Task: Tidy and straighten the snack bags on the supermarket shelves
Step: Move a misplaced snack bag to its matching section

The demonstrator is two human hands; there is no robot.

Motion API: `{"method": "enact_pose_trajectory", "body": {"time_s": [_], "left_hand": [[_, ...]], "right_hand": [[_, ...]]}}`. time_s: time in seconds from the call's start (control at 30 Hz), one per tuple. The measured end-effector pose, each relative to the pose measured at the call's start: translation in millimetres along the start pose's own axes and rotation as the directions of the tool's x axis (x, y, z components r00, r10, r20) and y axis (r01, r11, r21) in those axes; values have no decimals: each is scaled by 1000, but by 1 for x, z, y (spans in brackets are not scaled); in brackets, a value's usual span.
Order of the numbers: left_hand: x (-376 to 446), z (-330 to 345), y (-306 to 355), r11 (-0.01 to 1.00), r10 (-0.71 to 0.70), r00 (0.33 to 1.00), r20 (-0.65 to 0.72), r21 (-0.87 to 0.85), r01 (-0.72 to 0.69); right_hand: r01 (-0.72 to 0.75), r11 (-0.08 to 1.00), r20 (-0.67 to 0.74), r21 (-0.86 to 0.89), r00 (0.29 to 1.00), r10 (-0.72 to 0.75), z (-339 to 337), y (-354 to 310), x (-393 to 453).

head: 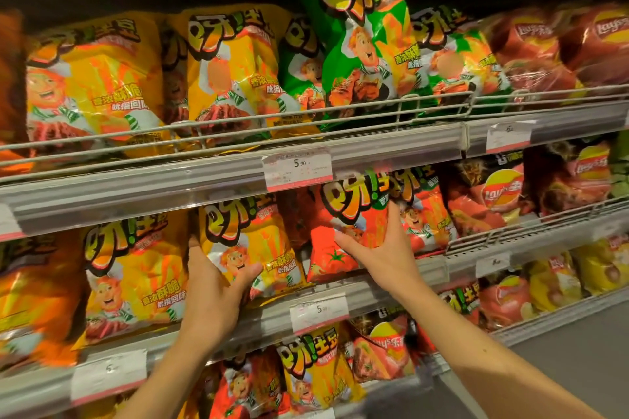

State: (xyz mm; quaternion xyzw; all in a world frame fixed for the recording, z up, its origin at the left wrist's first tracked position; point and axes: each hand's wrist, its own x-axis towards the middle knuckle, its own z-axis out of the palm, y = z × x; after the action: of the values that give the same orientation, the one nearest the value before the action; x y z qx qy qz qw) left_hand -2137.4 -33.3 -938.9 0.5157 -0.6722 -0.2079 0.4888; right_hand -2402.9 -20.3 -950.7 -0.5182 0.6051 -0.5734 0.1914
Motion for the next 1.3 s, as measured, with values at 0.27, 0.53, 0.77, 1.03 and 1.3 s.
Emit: {"method": "enact_pose_trajectory", "body": {"time_s": [0.27, 0.53, 0.77, 1.03, 1.3], "left_hand": [[-6, 0, 0, 993, 104, 994, -41, 59, -102], [-11, -4, 0, 959, 192, 981, -23, 217, -183], [-13, -6, -1, 941, 237, 971, -17, 253, -225], [-10, -6, -5, 937, 274, 962, -12, 231, -264], [-20, -2, -11, 947, 264, 964, -33, 198, -252]], "right_hand": [[-15, 999, 24, -51, 1000, 16, 1, 5, -6], [-113, 990, 81, -86, 990, 120, 7, -2, -1], [-124, 981, 75, -148, 988, 136, 4, -3, -4], [-162, 964, 101, -212, 977, 187, 5, -5, -3], [-158, 964, 75, -214, 981, 178, 5, -10, -9]]}}
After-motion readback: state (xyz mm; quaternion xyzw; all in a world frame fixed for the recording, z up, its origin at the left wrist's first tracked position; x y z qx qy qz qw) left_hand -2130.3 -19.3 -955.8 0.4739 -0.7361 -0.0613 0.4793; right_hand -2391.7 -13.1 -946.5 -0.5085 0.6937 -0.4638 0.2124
